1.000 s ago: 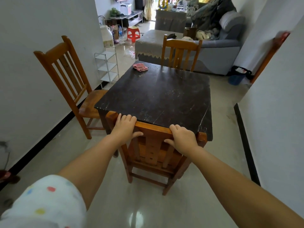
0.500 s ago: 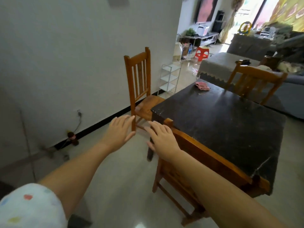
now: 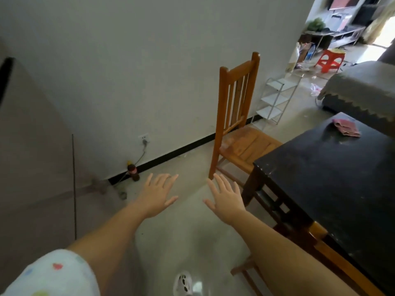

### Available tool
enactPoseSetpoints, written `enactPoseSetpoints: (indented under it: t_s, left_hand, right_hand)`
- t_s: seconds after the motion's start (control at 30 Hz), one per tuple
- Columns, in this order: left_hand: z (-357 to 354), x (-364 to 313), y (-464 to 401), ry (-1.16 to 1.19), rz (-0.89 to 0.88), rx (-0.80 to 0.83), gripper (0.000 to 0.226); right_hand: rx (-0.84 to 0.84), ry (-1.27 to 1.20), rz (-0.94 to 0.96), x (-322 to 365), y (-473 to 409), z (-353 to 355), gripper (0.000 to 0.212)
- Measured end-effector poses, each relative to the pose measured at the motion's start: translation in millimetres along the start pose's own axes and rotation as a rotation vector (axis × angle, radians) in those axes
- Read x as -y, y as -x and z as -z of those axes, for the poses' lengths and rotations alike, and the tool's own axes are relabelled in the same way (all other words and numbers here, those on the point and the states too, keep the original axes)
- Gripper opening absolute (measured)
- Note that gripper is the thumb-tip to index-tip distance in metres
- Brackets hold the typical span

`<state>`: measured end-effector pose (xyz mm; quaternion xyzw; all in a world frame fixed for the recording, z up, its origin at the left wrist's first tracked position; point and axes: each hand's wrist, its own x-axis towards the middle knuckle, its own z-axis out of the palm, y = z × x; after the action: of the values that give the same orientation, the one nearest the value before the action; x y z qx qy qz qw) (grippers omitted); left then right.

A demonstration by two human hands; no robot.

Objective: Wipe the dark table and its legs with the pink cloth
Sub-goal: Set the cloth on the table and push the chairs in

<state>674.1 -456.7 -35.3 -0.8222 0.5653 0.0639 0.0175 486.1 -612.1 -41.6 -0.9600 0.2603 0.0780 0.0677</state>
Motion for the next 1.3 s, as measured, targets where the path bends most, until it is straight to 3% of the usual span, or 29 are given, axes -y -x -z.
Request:
enactPoseSetpoints:
  t_s: [0.13,0.33,0.6,0.73,0.87,1.0,1.13,1.2,1.3]
  left_hand:
    - [15,48,-61,0.032,-0.033,-0.007,0.082]
    - [53,93,-164,0.036,-0.028,-0.038,0.067]
    - [91,133,-338,0.043,-0.096,-0.066,0.079]
    - [128,141,-434,0.025,-0.161,-0.12,0.068]
    - [157,145,-519,0.068,-0.265,-0.178,0.067]
    - [172,149,-610,0.065,-0.396,-0.21,0.066]
    - [189,142,-695,0.025,-0.59,-0.213,0.066]
    - [199,134,-729,0.016,-0.718,-0.195,0.067]
    - [209,117,-773,-0.02,-0.884,-0.163,0.07]
  right_hand:
    - [0.019,-0.048,-0.069,-2,-71,16,0.066]
    - [-0.027,-0.044,-0.129,-28,-166,55,0.065]
    - [-0.155,-0.064,-0.286,-101,-305,115,0.065]
    - [-0.098,0.055,-0.345,-144,-358,158,0.08]
    - [-0.242,-0.073,-0.513,-186,-414,176,0.064]
    - [-0.327,-0.1,-0.66,-211,-462,188,0.064]
    - [-0.511,-0.256,-0.81,-220,-506,201,0.062]
    - [-0.585,-0.501,-0.895,-214,-524,216,0.059]
    - [-0.51,-0.959,-1.017,-211,-549,238,0.067]
